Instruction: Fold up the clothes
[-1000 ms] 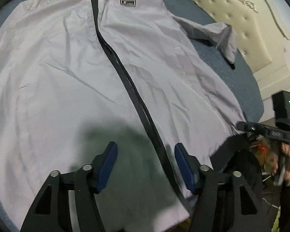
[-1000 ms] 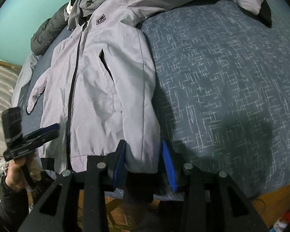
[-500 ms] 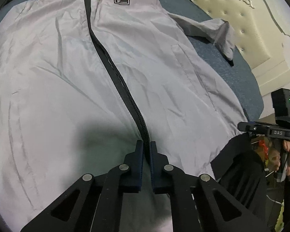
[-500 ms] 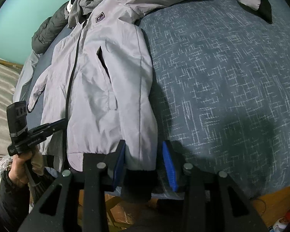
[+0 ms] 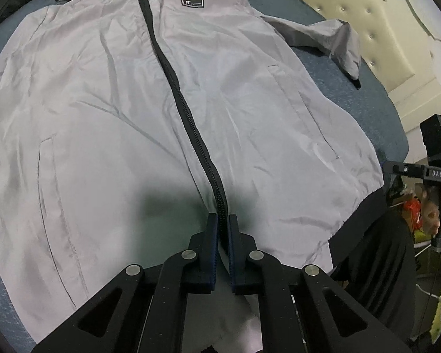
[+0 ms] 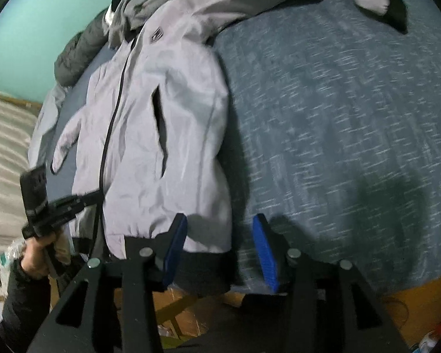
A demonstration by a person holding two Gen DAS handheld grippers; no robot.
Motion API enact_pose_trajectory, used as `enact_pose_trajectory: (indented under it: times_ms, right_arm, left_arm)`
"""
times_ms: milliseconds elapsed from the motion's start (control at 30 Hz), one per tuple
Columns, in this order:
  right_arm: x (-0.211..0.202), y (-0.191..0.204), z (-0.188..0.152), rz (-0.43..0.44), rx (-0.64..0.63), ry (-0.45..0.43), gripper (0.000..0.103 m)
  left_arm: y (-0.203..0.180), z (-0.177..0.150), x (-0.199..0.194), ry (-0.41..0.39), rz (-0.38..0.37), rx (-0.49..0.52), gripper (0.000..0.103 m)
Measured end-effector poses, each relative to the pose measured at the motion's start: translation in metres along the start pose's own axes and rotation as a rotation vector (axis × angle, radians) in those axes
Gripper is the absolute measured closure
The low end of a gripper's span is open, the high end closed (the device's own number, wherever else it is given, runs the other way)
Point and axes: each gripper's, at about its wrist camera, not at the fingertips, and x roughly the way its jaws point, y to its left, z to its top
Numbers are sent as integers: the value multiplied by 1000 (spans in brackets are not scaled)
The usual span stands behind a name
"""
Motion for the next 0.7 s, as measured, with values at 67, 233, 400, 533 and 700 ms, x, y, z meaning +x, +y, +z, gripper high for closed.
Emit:
enact_pose_trajectory:
  times_ms: [67,233,400,533,700]
  right_arm:
    - [2,-7,2,7,24,4,56]
    - [19,-6,0,100,51,42,69]
    - [18,-1,-2,49,-13,38,97]
    - [9,-10,-11,-46,-32,34,102]
    - [13,-29,-13,-73,17,72,103]
  left_arm:
    - [0,0,1,4,2,-6,97]
    - [1,-1,-5,1,0,-7,97]
    - [-2,0,-10,2,-7,-4,97]
    - [-14,-1,-5,16,-7,26,97]
    - [-10,-1,4,30,3,17,97]
